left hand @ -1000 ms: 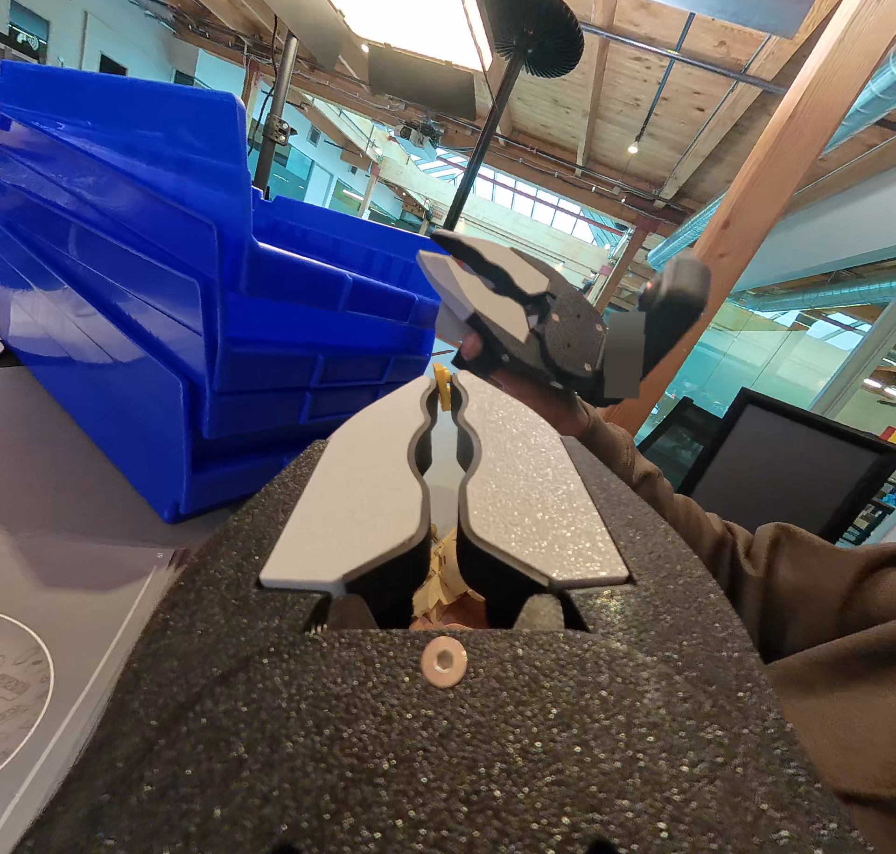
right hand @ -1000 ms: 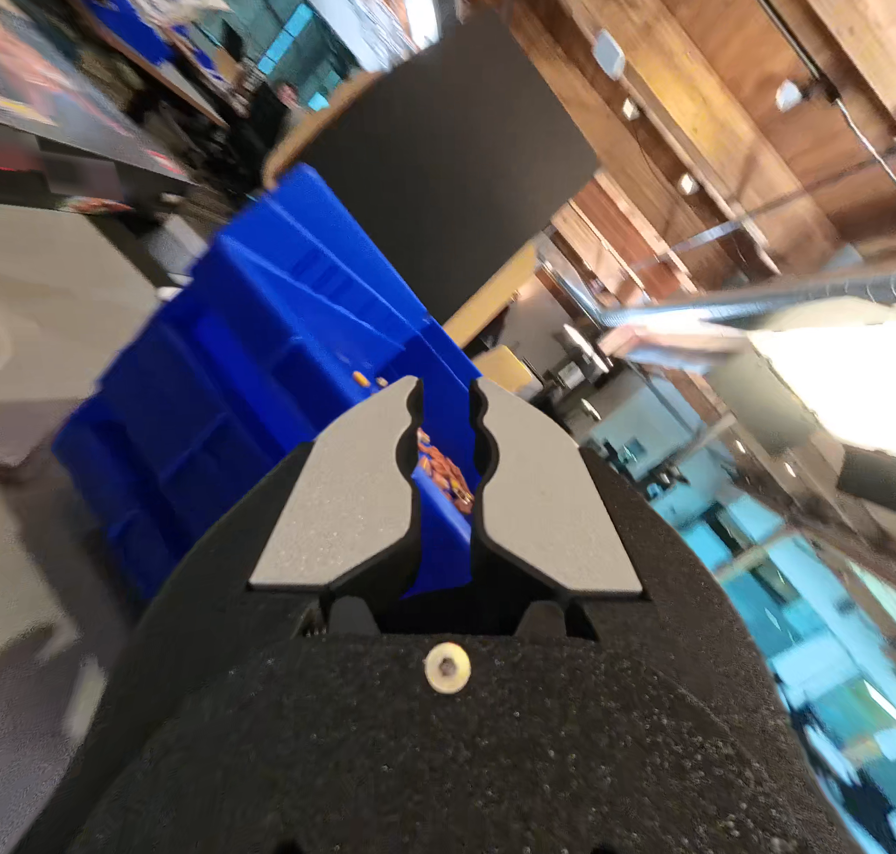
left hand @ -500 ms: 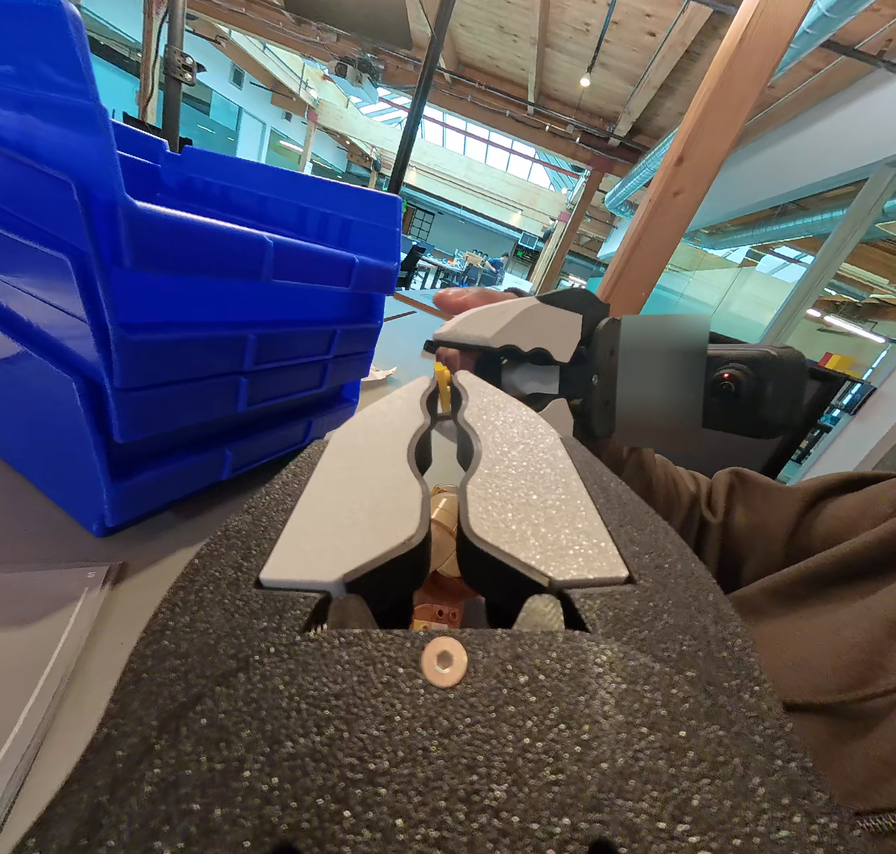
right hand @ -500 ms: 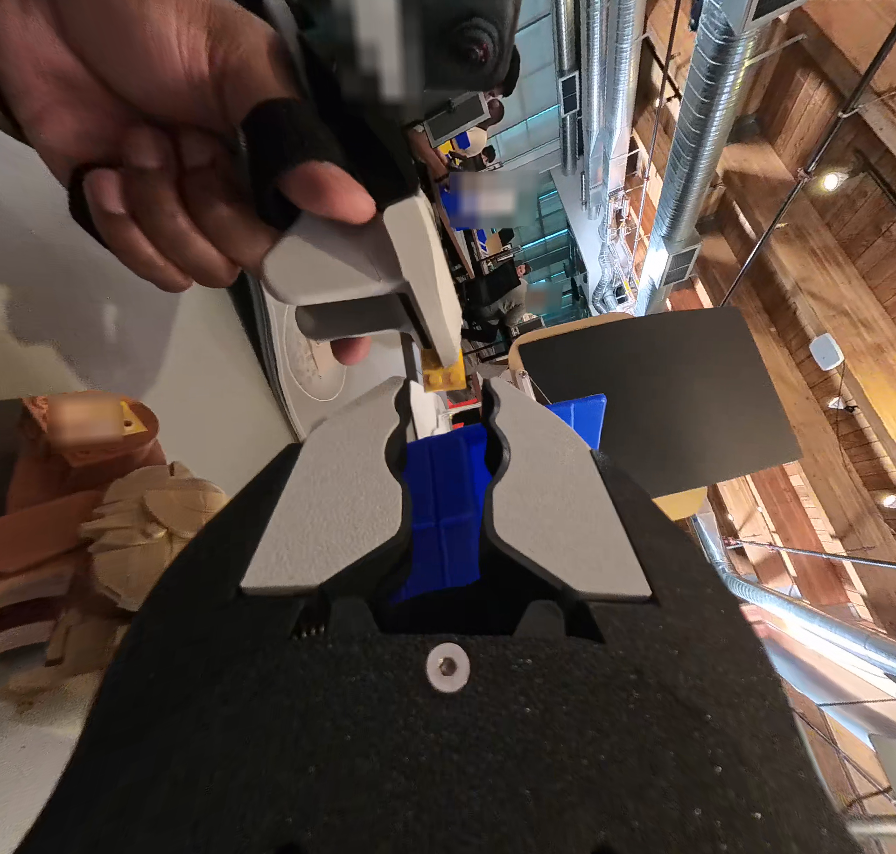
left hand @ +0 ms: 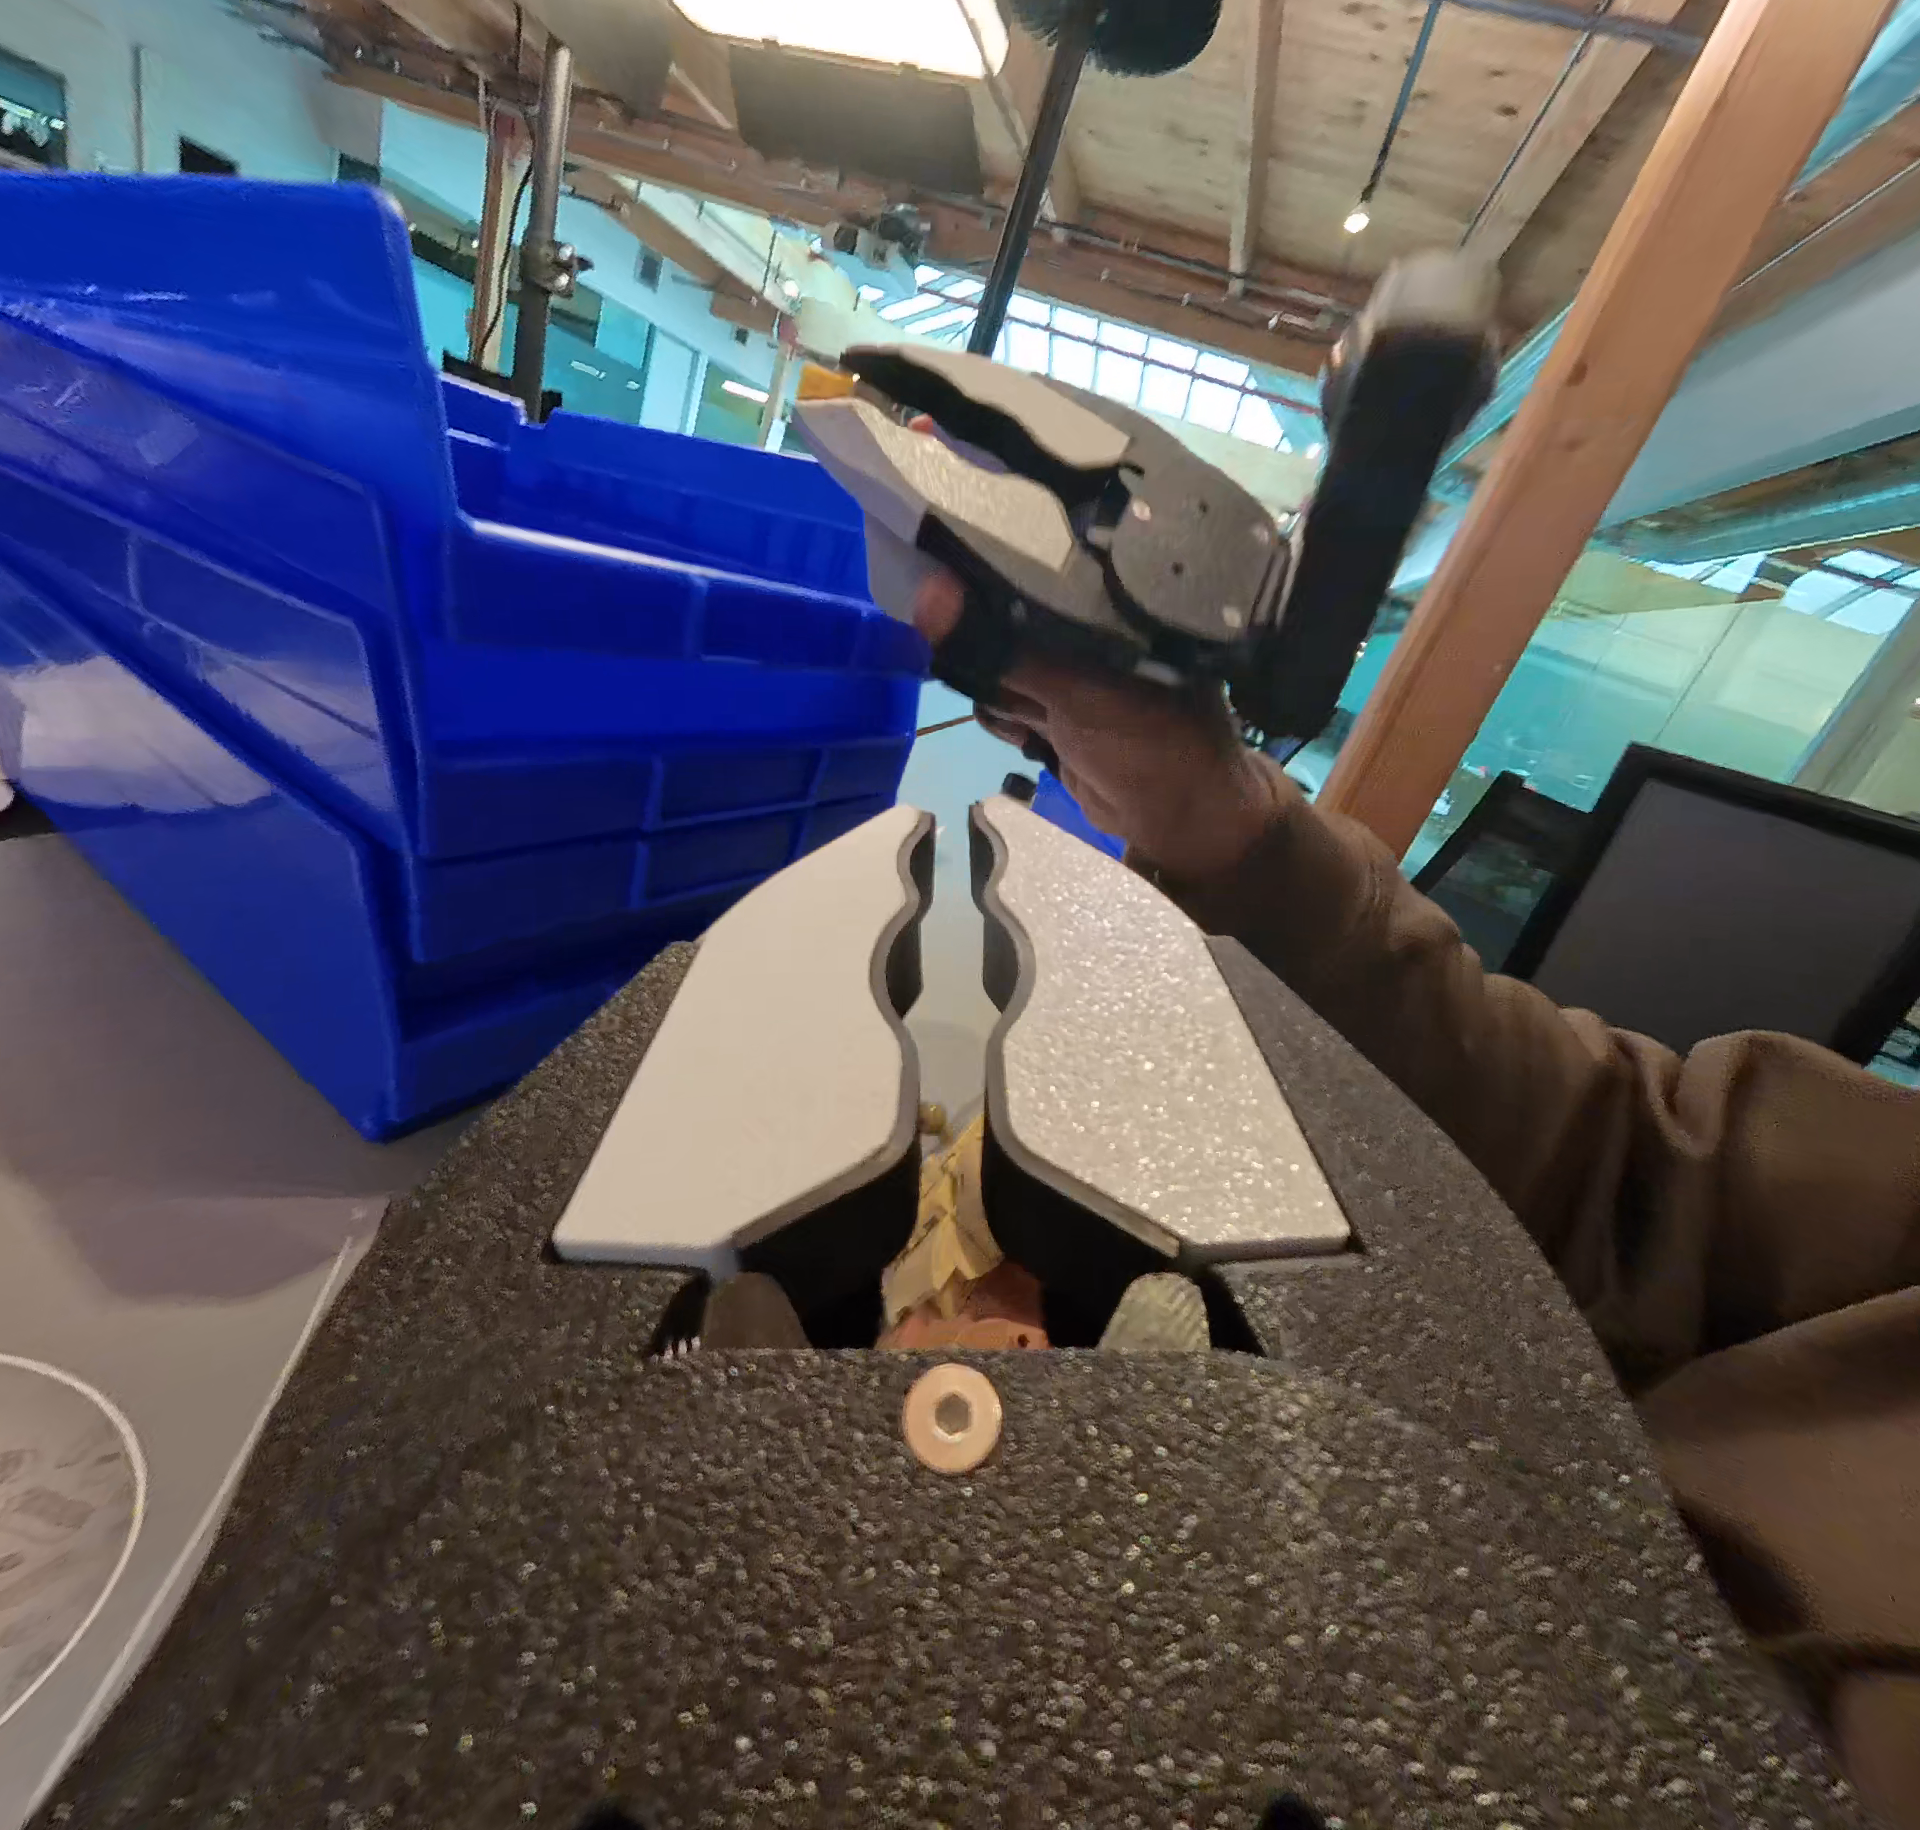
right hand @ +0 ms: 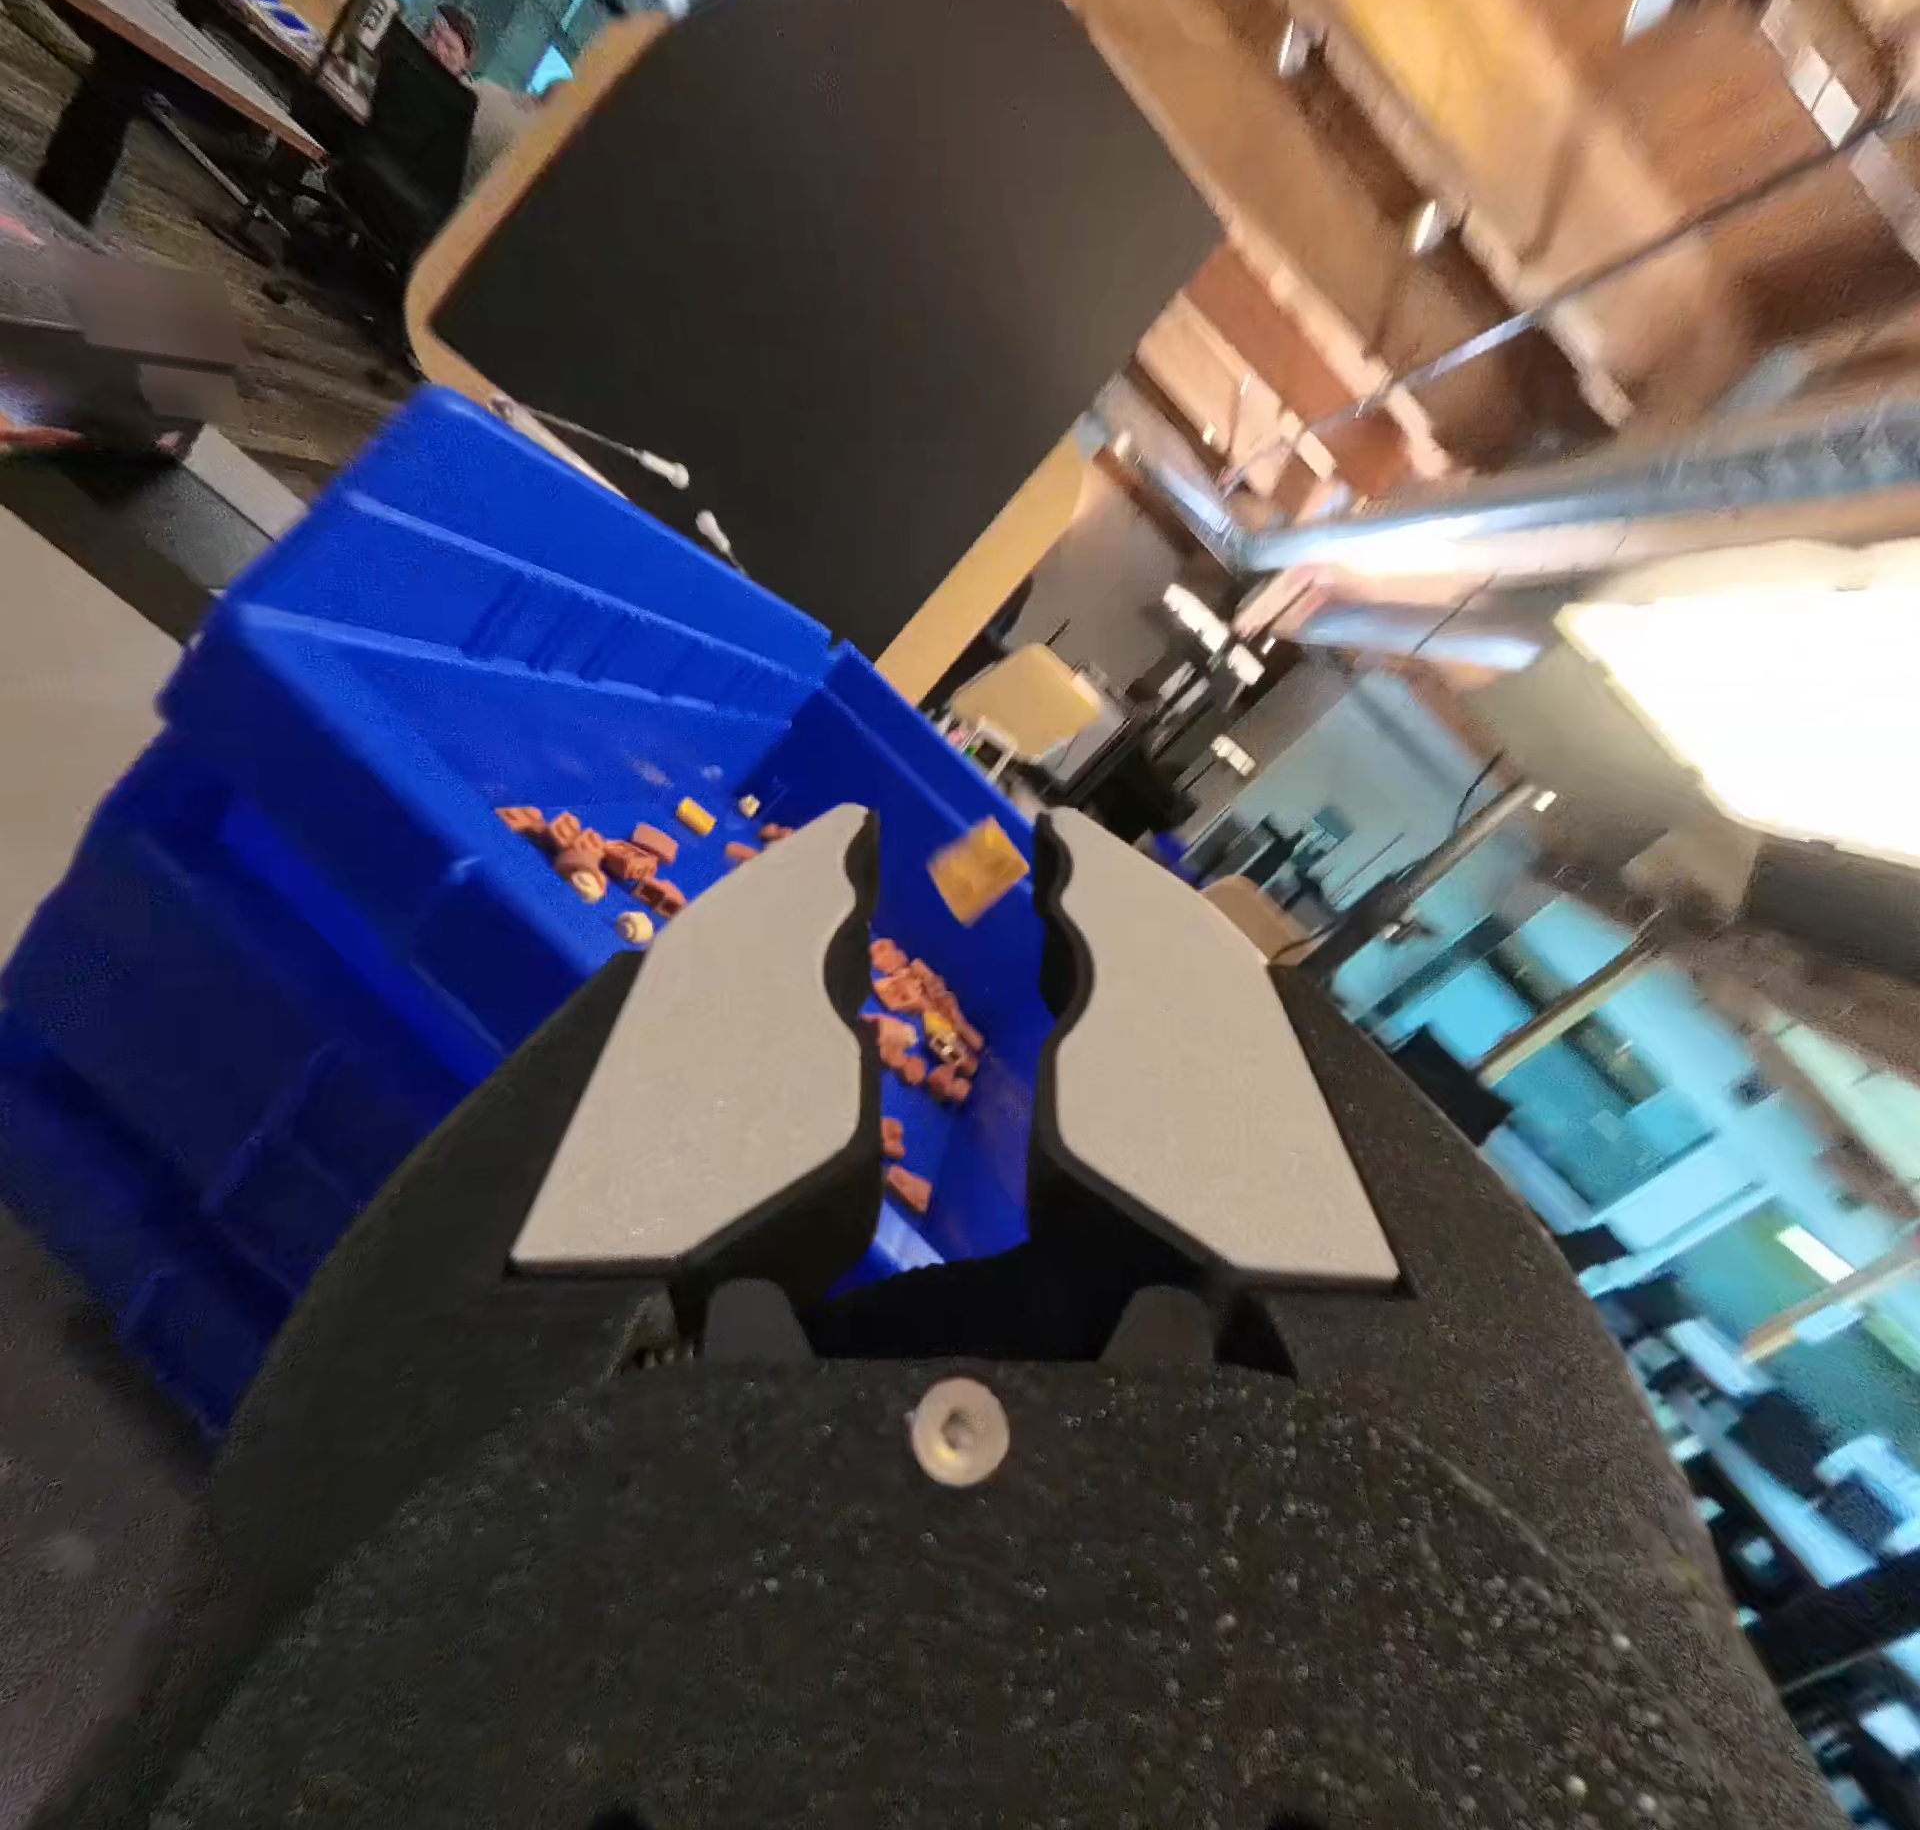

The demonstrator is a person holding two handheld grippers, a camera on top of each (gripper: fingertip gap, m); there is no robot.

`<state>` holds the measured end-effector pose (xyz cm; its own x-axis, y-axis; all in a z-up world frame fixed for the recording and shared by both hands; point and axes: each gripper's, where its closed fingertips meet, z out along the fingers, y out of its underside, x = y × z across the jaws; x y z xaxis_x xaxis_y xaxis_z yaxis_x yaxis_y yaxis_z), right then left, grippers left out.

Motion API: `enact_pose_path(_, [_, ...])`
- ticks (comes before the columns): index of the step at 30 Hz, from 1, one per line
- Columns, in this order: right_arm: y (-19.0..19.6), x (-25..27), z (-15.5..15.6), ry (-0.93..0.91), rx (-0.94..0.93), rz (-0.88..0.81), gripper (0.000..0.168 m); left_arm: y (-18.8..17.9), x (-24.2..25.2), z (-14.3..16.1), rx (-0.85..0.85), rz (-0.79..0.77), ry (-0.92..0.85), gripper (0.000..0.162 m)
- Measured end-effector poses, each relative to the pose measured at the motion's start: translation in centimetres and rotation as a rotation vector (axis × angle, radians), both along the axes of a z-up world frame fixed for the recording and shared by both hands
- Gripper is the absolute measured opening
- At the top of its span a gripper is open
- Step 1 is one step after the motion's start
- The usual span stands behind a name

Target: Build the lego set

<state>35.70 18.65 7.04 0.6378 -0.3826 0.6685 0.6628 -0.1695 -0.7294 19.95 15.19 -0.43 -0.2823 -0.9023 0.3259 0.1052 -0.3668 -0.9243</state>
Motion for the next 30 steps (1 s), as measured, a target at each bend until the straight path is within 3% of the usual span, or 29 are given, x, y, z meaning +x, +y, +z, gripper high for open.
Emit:
enact_pose_path(2, [-0.1,0.4,-0.5,0.057,0.003,0.031,0.027,0.2,0.3,-0.7,0.021,0.015,0.05,0.006])
enact_pose_path(7, [-1.9,-2.0,-1.7,-0.078,-0.06,0.072,0.031,0.0,0.7,-1.9,0.081,0.012,0.128,0.01])
enact_pose_path(10, [-3.0,-6.2,-3.5,-0.067,-0.146,0.264,0.031,-0.7,0.8,-2.6,0.136,-0.018,0.177,0.013])
enact_pose_path(13, [-4.4,-11.9,-7.9,0.017,-0.389,0.551,0.029,-2.2,0.6,-4.2,0.249,-0.111,0.269,0.019])
enact_pose_path(17, [-6.2,-15.3,-11.9,0.112,-0.611,0.746,0.037,-4.0,-0.9,-8.3,0.507,-0.257,0.496,0.046])
enact_pose_path(19, [-6.8,-15.6,-12.9,0.156,-0.676,0.784,0.042,-4.0,-1.4,-10.1,0.62,-0.26,0.586,0.052])
enact_pose_path(23, [-7.8,-15.9,-14.7,0.161,-0.779,0.8,0.05,-5.2,-1.9,-13.0,0.692,-0.314,0.733,0.058])
enact_pose_path(25, [-8.1,-16.1,-15.5,0.146,-0.813,0.795,0.05,-4.9,-1.8,-13.8,0.774,-0.263,0.779,0.058])
enact_pose_path(28, [-8.1,-16.6,-16.5,0.129,-0.842,0.789,0.051,-4.2,-1.7,-14.6,0.9,-0.194,0.823,0.054])
enact_pose_path(30, [-8.1,-17.0,-17.3,0.114,-0.868,0.788,0.05,-4.1,-1.6,-14.7,0.974,-0.167,0.822,0.043])
